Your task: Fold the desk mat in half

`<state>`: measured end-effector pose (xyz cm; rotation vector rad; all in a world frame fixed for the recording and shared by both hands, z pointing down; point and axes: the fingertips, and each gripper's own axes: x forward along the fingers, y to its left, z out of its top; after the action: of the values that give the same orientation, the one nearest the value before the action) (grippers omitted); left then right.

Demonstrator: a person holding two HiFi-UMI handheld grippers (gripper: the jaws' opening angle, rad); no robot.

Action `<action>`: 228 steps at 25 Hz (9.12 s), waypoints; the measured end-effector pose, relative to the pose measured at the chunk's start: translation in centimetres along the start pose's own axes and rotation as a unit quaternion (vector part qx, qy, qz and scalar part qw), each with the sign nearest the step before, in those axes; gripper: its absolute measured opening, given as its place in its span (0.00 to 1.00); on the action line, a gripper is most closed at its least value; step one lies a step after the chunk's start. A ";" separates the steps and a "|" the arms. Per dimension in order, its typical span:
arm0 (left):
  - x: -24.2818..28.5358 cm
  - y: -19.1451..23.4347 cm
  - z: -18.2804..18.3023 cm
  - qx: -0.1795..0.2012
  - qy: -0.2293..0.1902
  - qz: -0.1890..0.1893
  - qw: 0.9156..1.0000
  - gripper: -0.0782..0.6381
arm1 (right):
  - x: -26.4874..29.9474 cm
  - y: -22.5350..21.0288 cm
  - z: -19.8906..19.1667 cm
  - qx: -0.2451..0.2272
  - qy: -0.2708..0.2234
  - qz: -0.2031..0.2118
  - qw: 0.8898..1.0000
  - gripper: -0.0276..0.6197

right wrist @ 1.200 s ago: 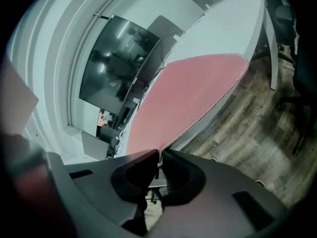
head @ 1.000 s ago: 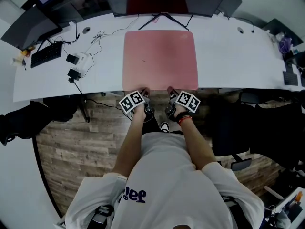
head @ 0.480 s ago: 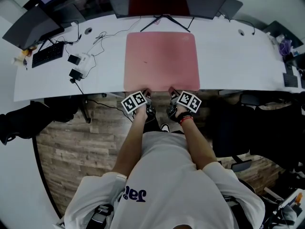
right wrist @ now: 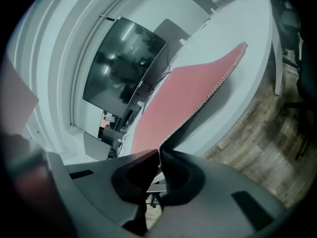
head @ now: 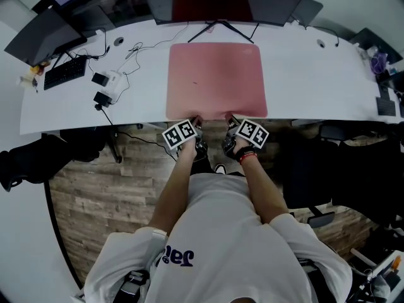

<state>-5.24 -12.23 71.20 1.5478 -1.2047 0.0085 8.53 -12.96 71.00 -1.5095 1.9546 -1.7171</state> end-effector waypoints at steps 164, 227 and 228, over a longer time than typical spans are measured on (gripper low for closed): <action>18.8 -5.3 22.9 -0.075 0.016 -0.033 0.997 0.15 | 20.0 6.4 19.8 0.057 -0.052 -0.038 0.996 0.09; 24.2 -8.7 31.4 -0.057 0.002 -0.093 0.994 0.19 | 27.5 10.0 27.3 0.048 -0.044 -0.024 0.998 0.18; 23.7 -8.9 31.4 -0.052 -0.001 -0.093 0.994 0.19 | 27.1 10.4 27.2 0.044 -0.044 -0.020 0.998 0.17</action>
<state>-5.57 -52.26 66.37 1.5617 -1.0415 -0.1756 7.17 -52.44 66.44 -1.5744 1.7937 -1.6985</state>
